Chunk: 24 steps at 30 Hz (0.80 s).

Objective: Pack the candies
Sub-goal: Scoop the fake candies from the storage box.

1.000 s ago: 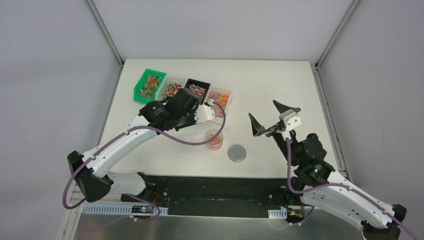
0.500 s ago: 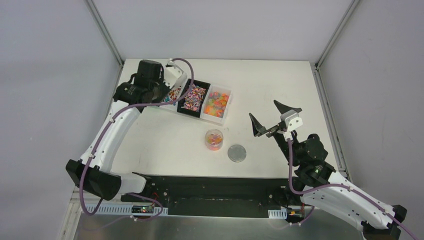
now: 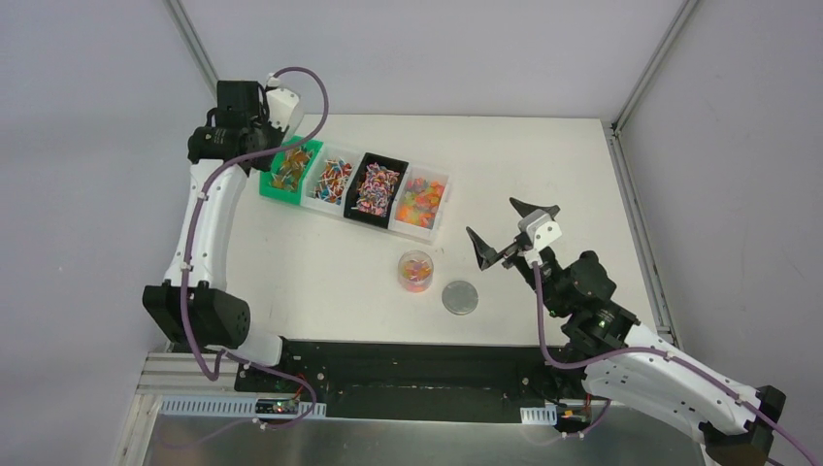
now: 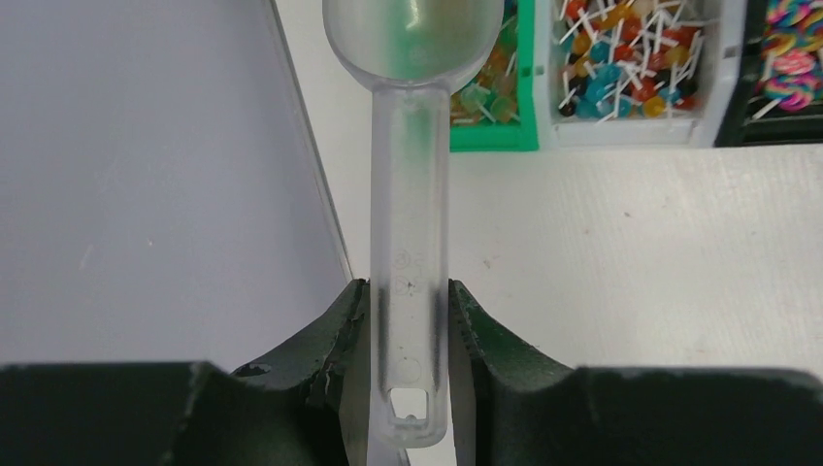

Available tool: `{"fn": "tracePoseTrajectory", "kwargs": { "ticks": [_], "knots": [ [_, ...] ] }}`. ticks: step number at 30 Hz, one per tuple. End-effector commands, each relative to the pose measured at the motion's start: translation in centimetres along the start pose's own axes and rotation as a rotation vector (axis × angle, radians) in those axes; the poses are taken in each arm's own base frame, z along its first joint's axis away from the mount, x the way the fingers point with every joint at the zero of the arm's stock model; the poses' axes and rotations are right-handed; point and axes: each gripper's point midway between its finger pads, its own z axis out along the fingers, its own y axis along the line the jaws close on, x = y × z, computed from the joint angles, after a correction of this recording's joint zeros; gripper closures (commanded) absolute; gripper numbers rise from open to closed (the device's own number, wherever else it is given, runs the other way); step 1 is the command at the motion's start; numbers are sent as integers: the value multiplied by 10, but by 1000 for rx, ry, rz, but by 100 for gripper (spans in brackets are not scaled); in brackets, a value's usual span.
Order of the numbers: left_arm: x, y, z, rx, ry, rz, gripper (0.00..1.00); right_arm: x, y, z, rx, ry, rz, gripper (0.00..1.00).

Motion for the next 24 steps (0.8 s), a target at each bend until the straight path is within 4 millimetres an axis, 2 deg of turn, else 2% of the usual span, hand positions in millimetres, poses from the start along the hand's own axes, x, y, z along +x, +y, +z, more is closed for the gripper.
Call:
{"fn": "tracePoseTrajectory", "kwargs": {
  "ticks": [1,5,9,15,21,24],
  "knots": [
    [11,25,8,-15,28,-22,100,-31,-7,0,14,-72,35,0],
    [30,30,25,-11,101,-28,100,-32,-7,4,14,-65,25,0],
    [59,26,50,3,252,-11,100,-32,-5,7,3,-53,6,0],
    [80,21,65,19,362,13,100,-32,-7,7,9,-37,-9,0],
    [86,16,81,53,396,50,100,-30,-4,11,6,-33,-5,0],
    [84,12,90,70,402,68,100,-29,-3,15,5,-23,-11,0]
  ]
}}
